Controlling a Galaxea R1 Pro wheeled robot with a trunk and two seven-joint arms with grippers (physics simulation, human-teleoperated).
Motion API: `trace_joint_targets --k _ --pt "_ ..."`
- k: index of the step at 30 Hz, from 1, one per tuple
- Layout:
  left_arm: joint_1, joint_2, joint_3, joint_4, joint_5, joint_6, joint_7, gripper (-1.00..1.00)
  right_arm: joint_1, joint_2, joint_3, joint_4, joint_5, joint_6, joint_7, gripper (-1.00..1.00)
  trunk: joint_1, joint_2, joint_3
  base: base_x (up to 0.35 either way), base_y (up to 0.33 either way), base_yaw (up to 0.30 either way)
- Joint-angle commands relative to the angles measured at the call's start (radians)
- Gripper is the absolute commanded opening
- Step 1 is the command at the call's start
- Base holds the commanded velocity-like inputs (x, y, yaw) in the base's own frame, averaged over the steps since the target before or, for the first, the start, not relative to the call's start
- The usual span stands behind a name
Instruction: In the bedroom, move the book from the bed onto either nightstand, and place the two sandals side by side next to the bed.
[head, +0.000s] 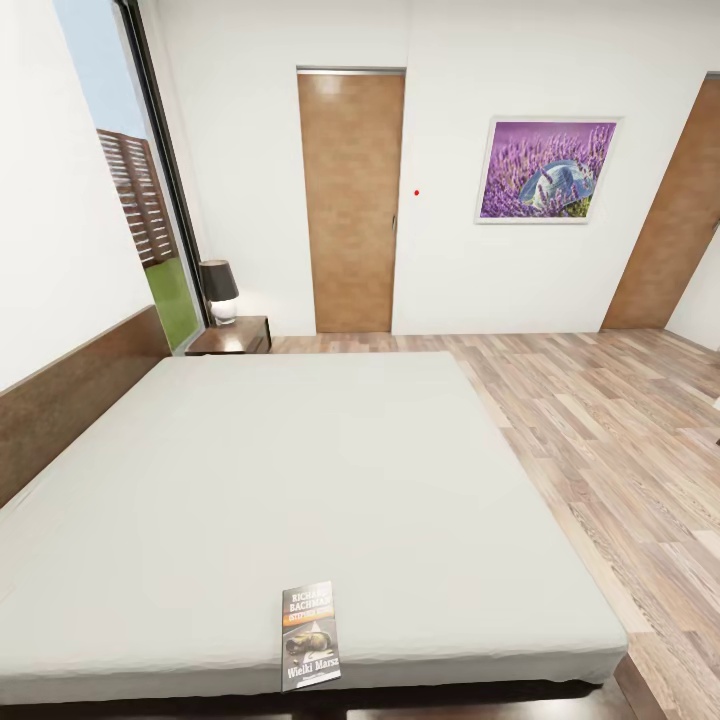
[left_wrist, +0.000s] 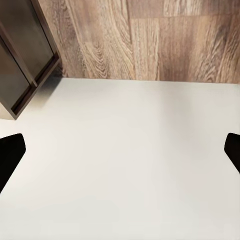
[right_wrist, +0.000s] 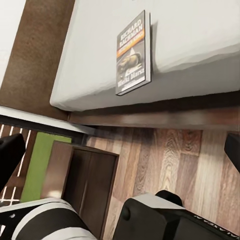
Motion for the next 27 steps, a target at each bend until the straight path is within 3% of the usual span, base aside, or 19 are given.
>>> trace_joint_targets --k 1,27 --pt "0.001 0.001 -0.009 -0.005 0.010 0.008 0.006 1.00 -0.001 0.001 -0.008 0.000 0.009 -0.002 0.004 1.00 0.000 -0.001 -0.001 0.000 0.000 0.000" --pt "0.000 0.001 -0.009 -0.005 0.010 0.009 0.006 1.00 -0.001 0.001 -0.007 0.000 0.009 -0.007 0.004 1.00 0.000 -0.001 -0.001 0.000 0.001 0.000"
